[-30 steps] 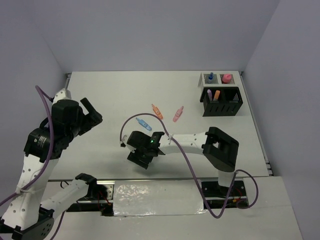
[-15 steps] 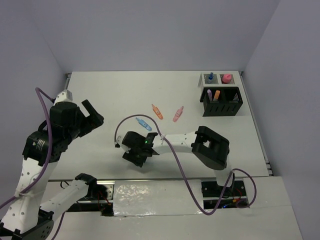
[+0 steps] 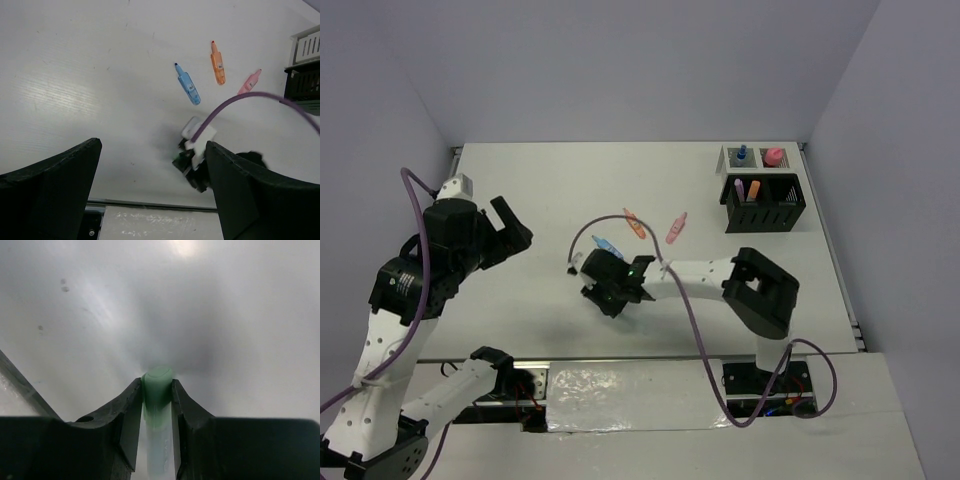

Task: Sort the stationery into containers
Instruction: Place the pen in the storage box.

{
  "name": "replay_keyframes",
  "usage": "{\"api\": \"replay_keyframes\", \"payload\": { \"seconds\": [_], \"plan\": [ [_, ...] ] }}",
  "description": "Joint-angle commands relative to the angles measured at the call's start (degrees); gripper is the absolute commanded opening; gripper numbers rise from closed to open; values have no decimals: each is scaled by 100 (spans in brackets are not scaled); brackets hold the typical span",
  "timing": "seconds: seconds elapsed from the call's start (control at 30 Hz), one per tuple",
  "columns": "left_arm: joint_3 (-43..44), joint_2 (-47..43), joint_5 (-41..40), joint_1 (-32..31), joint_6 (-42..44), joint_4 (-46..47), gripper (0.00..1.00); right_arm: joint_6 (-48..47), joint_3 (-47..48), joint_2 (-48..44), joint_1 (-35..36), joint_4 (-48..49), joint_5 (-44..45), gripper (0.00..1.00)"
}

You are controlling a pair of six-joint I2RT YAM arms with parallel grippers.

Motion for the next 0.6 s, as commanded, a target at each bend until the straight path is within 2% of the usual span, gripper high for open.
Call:
{"api": "replay_keyframes", "payload": {
  "seconds": [0.0,0.13,0.17,0.23,0.27,0.37,0.4,0.57],
  "plan": [
    [100,0,278,24,272,419,99,450,-107,-1008,-751,222,-275,0],
    [74,0,463,24,369,613,99,846,-519,-2272,-1955,687,-837,0],
    [13,-8,507,33,395,657,99,803,-685,-2780,-2471,941,-934,0],
    [-75,-26,691,33,475,867,99,444,-774,-3196,-2939,1145,-708,0],
    [-189,-61,770,33,492,955,99,268,-818,-3477,-3420,1372,-619,0],
    [-461,-131,1104,42,571,1350,99,-172,-871,-3699,-4152,2004,-434,0],
    [-532,-157,1253,33,624,1447,99,-260,-889,-3699,-4590,2163,-303,0],
    [-1006,-167,1825,42,712,1992,99,-261,-968,-3182,-5577,3795,-425,0]
  ]
}}
